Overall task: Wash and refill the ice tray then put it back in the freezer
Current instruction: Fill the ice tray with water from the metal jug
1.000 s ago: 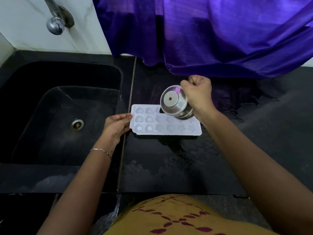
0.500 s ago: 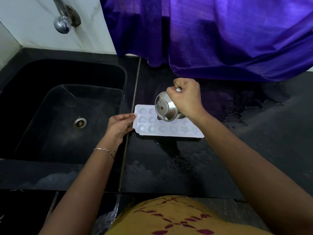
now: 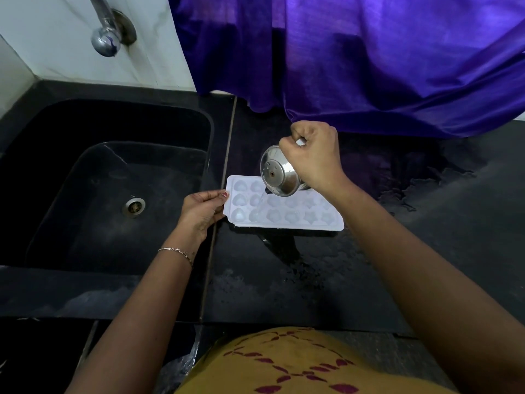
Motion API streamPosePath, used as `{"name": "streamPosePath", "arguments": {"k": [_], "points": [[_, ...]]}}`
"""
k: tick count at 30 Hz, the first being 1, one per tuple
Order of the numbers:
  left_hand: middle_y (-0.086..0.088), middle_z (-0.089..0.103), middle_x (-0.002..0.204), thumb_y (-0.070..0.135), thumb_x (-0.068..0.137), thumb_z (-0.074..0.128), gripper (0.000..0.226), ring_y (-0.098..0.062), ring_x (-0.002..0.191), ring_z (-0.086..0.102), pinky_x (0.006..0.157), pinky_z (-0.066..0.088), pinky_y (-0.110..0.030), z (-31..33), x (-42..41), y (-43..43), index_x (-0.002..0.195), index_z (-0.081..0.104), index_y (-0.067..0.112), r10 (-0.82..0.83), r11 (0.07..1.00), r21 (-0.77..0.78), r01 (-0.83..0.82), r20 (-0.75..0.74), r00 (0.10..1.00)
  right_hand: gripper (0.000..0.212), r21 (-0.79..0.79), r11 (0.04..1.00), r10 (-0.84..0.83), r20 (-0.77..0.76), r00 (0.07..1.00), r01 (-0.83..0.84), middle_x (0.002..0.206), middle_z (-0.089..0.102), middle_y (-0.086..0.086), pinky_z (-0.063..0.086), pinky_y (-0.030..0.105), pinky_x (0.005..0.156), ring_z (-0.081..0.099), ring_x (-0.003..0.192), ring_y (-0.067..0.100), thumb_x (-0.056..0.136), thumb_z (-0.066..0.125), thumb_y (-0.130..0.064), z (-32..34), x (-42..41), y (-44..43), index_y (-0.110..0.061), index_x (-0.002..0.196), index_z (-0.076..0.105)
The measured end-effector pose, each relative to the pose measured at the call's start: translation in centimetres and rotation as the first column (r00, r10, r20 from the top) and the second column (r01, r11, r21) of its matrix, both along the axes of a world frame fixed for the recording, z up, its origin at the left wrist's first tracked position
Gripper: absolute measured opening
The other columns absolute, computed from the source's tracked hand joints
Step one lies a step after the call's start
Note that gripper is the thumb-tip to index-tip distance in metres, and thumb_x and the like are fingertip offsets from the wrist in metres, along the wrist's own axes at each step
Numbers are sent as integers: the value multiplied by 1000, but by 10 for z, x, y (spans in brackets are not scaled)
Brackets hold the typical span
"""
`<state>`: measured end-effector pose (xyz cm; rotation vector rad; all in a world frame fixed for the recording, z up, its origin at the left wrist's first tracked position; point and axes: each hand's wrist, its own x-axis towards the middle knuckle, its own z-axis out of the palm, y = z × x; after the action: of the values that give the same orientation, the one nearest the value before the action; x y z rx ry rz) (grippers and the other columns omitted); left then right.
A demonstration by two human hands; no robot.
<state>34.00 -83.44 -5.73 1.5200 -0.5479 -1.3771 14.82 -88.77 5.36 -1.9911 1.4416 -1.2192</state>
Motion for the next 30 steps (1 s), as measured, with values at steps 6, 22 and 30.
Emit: {"name": "streamPosePath", "arguments": {"k": [6,22,30], "points": [[5,72,65,6,88,65,4,-3,58,68,52,53,-16,3,-1,1,86,68,8,0,1000,-12,0,2,1000,37,20,1000,14,0,1000,-14,45,21,-8,20,13,47,20,47,7,68,52,-13,-3,-1,2,-24,48,22],[4,73,67,7,87,68,4,-7,62,69,55,54,-19,-1,1,1,83,70,9,19,1000,-9,-19,2,1000,46,284,957,-142,261,955,64,43,23,-13,26,24,47,23,44,5,75,56,-2,-19,7,-2,-20,49,24],[-8,72,83,7,87,67,3,-14,71,69,59,57,-22,-1,1,2,86,70,6,13,1000,-11,-13,-7,1000,45,97,994,35,81,996,-43,45,22,-10,22,22,46,21,46,6,72,56,-5,-11,28,0,-22,47,23]]}}
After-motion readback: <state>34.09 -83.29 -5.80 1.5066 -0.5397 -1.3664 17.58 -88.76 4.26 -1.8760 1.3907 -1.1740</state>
